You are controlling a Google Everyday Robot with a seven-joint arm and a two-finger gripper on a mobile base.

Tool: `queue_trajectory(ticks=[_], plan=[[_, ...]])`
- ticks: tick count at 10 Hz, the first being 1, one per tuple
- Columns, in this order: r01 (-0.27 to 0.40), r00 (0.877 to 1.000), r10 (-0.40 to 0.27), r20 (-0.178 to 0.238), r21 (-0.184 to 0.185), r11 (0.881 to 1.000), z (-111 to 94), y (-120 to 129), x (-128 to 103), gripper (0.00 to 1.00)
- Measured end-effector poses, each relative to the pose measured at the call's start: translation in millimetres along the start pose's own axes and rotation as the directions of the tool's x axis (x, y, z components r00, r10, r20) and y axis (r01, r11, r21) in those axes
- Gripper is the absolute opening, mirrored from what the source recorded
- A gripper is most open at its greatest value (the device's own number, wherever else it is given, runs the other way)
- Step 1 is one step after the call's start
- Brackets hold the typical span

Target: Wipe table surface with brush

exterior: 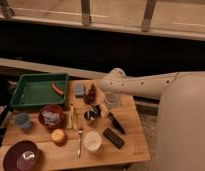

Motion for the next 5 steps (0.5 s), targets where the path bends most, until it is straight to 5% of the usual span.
queue_trajectory(ticks=[5], plan=[[0.008, 1.0, -0.008, -0.022, 0.02, 1.0, 25.5, 11.9, -11.0, 0.79]])
